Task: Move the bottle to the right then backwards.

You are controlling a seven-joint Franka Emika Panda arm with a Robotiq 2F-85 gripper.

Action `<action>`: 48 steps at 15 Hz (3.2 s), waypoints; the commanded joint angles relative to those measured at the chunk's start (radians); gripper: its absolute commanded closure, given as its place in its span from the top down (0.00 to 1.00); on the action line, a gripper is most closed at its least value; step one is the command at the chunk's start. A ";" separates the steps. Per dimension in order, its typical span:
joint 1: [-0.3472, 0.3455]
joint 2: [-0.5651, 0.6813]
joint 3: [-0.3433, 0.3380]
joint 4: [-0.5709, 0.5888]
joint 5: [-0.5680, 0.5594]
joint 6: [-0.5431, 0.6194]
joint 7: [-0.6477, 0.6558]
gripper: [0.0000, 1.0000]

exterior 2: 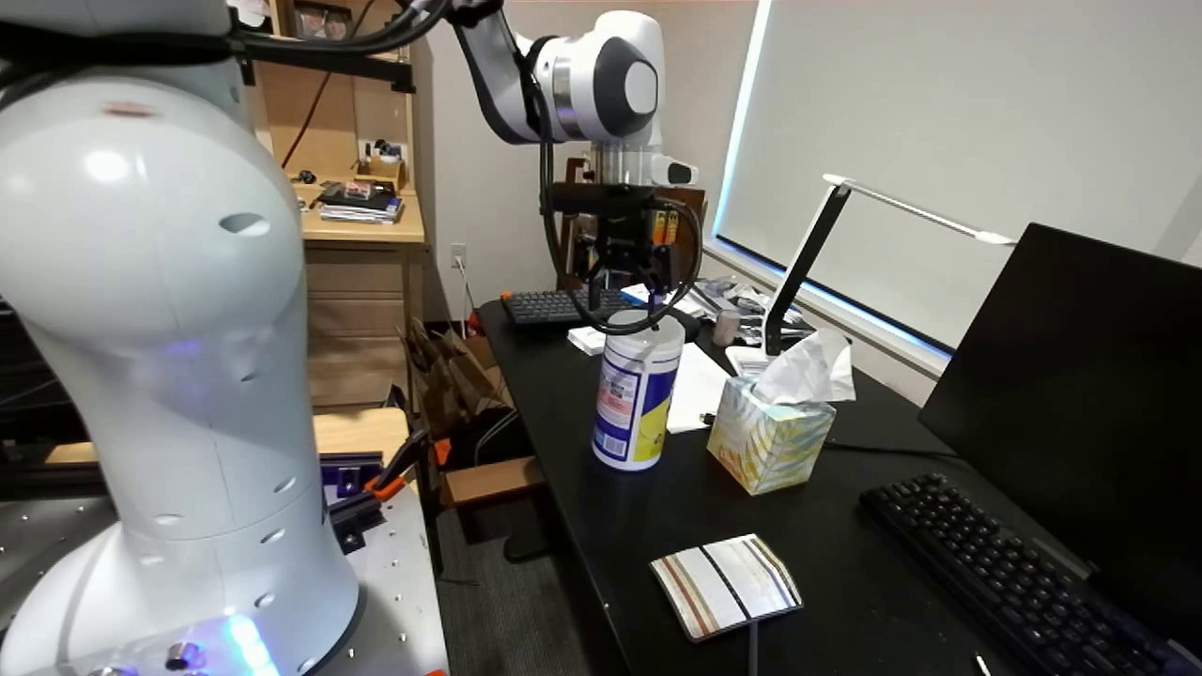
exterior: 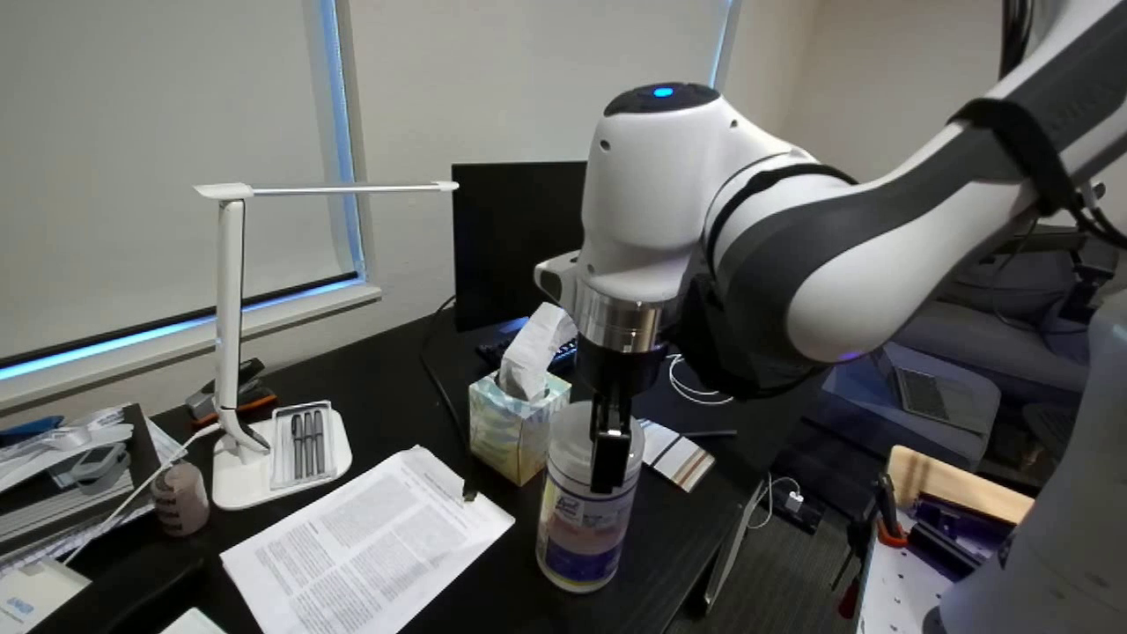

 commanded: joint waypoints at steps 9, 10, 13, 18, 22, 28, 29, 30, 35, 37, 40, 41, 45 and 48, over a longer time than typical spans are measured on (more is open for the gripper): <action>0.082 0.174 0.033 0.178 -0.033 -0.007 -0.430 1.00; 0.077 0.203 0.030 0.200 -0.040 -0.019 -0.479 1.00; 0.059 0.306 0.005 0.279 -0.128 -0.113 -0.560 1.00; 0.044 0.381 -0.029 0.355 -0.243 -0.199 -0.617 1.00; 0.032 0.392 -0.041 0.350 -0.264 -0.223 -0.626 1.00; 0.008 0.390 -0.072 0.299 -0.254 -0.310 -0.585 1.00; -0.009 0.389 -0.077 0.288 -0.236 -0.303 -0.589 1.00; -0.018 0.390 -0.082 0.281 -0.231 -0.301 -0.587 1.00; -0.064 0.386 -0.107 0.257 -0.220 -0.289 -0.567 1.00; -0.072 0.383 -0.111 0.256 -0.223 -0.290 -0.567 1.00; -0.076 0.383 -0.111 0.256 -0.224 -0.287 -0.568 1.00; -0.076 0.379 -0.110 0.252 -0.221 -0.284 -0.571 1.00; -0.085 0.344 -0.071 0.246 -0.113 -0.270 -0.618 1.00; -0.086 0.278 -0.042 0.243 0.027 -0.286 -0.618 1.00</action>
